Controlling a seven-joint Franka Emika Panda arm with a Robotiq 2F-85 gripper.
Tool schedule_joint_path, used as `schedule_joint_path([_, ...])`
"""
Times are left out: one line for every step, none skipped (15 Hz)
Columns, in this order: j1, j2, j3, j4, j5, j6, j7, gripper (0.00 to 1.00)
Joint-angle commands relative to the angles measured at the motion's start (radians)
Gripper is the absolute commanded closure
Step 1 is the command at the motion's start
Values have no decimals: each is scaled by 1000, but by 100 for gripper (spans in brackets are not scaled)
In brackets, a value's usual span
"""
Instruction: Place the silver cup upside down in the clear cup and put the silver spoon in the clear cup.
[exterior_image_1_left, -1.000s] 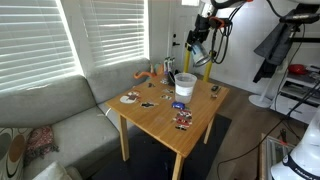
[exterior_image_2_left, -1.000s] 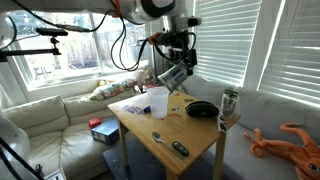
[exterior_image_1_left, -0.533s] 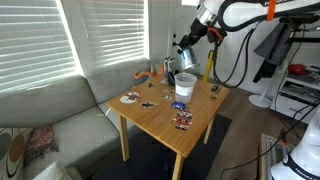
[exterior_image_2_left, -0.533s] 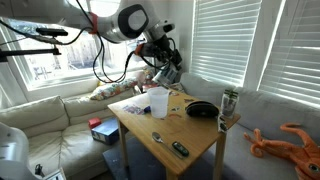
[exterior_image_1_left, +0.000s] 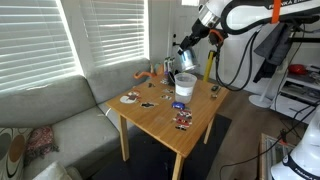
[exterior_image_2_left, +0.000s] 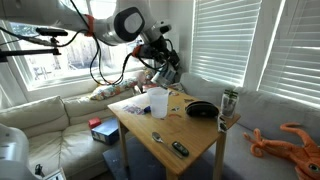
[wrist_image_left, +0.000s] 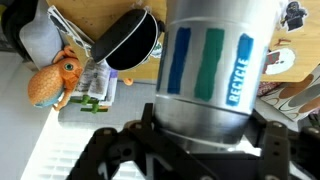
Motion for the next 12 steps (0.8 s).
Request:
schedule_joint_path([7,-46,8,-59,-13,93,-43,42])
schedule_joint_path([9,-51,10,-70,-9,115,-54,42])
schedule_joint_path([14,-62,12,-91,-2,135,-69,42])
schedule_joint_path([15,-71,14,-109,-3,148,-74,42])
schedule_joint_path([12,-81,20,-128,-12,156,-72,42])
schedule_joint_path([8,-94,24,-146,-17,152,-70,42])
schedule_joint_path([7,-103,25,-161,-16,158,-69,42])
schedule_joint_path([3,-116,28,-177,-23,153,-65,42])
schedule_joint_path([6,-127,28,-194,-20,163,-72,42])
schedule_joint_path([5,-135,29,-211,-23,176,-75,42])
schedule_joint_path([3,-141,31,-226,-28,191,-75,42])
schedule_joint_path([-1,-145,34,-242,-35,212,-73,42])
